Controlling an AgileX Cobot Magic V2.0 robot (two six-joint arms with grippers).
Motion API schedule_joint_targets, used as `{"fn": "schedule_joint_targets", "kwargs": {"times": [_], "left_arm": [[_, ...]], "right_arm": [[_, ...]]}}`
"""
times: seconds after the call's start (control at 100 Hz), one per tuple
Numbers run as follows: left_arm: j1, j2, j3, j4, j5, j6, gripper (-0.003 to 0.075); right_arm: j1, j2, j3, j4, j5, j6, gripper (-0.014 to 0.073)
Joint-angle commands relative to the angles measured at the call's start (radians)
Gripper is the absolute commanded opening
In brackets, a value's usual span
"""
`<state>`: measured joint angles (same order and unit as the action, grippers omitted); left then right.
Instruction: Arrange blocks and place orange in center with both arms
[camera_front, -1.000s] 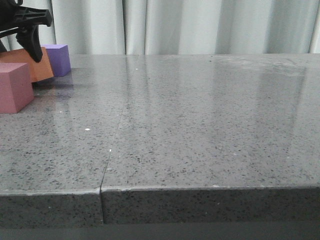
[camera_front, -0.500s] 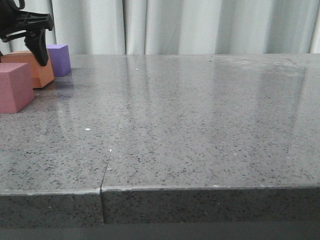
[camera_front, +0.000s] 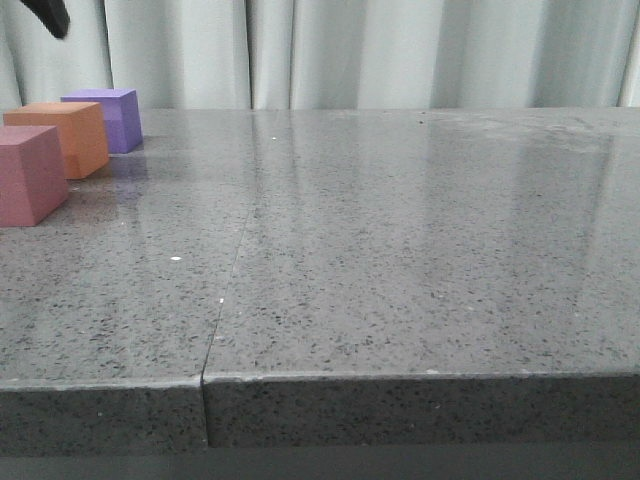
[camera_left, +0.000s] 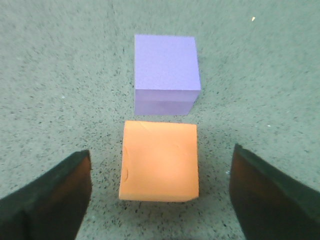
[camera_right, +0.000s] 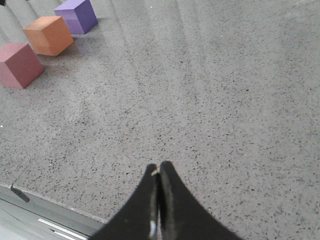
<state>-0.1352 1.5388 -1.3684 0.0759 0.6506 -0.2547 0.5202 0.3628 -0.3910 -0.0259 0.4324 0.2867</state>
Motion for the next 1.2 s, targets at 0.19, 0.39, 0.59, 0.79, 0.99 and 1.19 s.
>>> {"fn": "schedule_joint_targets", "kwargs": {"times": [0.19, 0.39, 0.59, 0.79, 0.99, 1.19], "left_arm": [[-0.003, -0.293, 0.211, -0.011, -0.210, -0.008, 0.0239], [-0.003, -0.470, 0.370, -0.011, -0.278, -0.008, -0.0020], [-0.003, -0.645, 0.523, -0.011, -0.324, -0.008, -0.0020], [-0.003, -0.838, 0.660, -0.011, -0.324, -0.008, -0.0020], [-0.003, -1.027, 0.772, -0.011, -0.320, -0.008, -0.0020], [-0.003, -1.195, 0.860, -0.011, -0.320, -0.008, -0.0020]], "right_arm": [[-0.002, 0.006, -0.025, -0.013, -0.072, -0.010, -0.0069], [-0.002, 0.006, -0.025, -0.013, -0.072, -0.010, -0.0069], [-0.002, 0.006, -0.025, -0.013, -0.072, -0.010, -0.0069], [-0.002, 0.006, -0.025, -0.013, -0.072, -0.010, -0.0069], [-0.002, 0.006, -0.025, -0.013, -0.072, -0.010, -0.0069], [-0.002, 0.006, -0.025, -0.013, -0.072, -0.010, -0.0069]]}}
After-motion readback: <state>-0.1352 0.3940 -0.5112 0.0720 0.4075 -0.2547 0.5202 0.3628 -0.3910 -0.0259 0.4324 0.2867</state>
